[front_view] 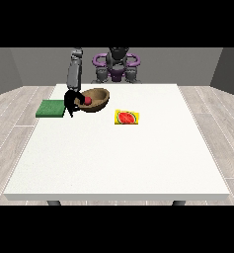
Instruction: Pick the cup and pour the ball into the bowl, then pick the bowl and place it on the pad
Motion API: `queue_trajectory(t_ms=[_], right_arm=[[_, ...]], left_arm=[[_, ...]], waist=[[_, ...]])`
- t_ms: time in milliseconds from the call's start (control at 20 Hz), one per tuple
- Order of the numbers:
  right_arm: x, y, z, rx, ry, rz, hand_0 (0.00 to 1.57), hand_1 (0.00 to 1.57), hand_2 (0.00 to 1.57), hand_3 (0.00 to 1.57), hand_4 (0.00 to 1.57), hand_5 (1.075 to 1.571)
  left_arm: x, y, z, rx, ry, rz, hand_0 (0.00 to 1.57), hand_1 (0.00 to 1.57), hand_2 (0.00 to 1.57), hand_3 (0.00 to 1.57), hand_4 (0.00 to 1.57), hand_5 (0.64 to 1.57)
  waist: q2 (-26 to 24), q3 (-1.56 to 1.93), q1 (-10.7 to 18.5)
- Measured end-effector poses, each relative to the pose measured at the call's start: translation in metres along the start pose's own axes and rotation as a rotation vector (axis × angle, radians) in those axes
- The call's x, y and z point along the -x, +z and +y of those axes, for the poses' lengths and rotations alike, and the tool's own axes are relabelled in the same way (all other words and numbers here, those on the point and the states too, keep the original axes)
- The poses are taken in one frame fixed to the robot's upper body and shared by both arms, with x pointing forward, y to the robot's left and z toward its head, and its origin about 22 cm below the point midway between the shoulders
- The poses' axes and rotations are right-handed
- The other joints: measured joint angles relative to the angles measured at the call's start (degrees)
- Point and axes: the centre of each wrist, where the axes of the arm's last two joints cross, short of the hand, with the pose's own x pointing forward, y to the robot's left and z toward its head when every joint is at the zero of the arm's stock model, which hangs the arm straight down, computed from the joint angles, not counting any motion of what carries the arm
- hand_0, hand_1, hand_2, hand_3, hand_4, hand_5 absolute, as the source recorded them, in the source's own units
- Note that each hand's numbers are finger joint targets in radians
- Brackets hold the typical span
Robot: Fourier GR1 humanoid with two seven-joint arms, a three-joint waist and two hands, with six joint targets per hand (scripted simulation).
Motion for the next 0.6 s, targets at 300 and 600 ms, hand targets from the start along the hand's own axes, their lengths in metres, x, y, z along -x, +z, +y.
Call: queue_trajectory(t_ms=[300, 600], right_arm=[[-0.013, -0.008, 0.004, -0.003, 0.090, 0.143, 1.57, 1.57, 1.57, 1.07, 1.02, 1.554], [-0.064, -0.046, -0.046, 0.016, 0.295, 0.252, 1.57, 1.57, 1.57, 0.83, 1.04, 1.559]], left_arm=[[0.021, 0.007, 0.009, -0.021, 0.018, 0.068, 0.00, 0.00, 0.00, 0.00, 1.19, 1.528], [0.040, 0.024, 0.032, -0.088, 0.005, 0.122, 0.00, 0.00, 0.00, 0.00, 1.20, 1.537]], waist=[[-2.8, 1.73, -0.8], [-4.7, 1.73, -5.2]])
